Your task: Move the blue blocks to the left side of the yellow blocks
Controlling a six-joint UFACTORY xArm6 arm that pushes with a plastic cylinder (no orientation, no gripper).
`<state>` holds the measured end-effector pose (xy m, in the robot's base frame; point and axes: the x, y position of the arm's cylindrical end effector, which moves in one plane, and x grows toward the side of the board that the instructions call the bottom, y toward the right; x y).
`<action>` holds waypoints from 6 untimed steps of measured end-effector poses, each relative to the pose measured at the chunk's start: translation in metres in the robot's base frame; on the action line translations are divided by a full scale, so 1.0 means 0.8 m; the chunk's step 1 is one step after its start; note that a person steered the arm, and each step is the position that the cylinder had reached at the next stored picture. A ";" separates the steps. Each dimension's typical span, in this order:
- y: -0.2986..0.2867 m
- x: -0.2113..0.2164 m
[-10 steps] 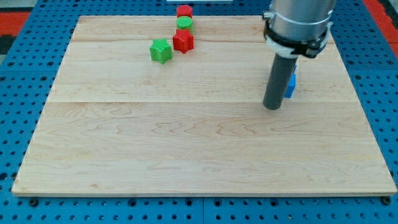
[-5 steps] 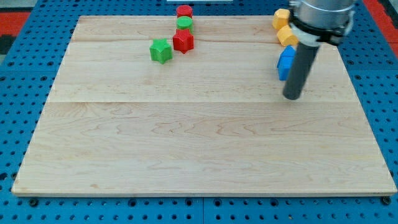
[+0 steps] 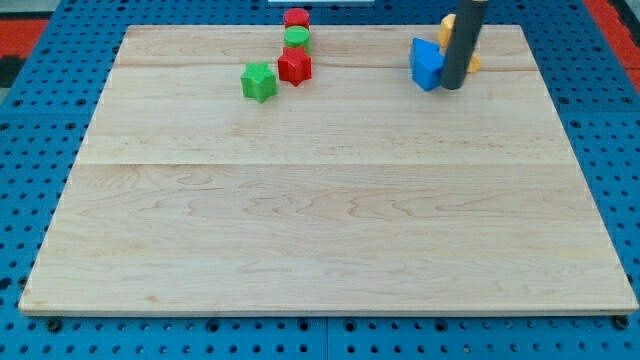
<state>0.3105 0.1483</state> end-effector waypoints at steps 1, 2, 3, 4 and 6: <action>-0.041 -0.018; -0.077 -0.007; -0.101 -0.013; -0.092 -0.038; -0.065 -0.040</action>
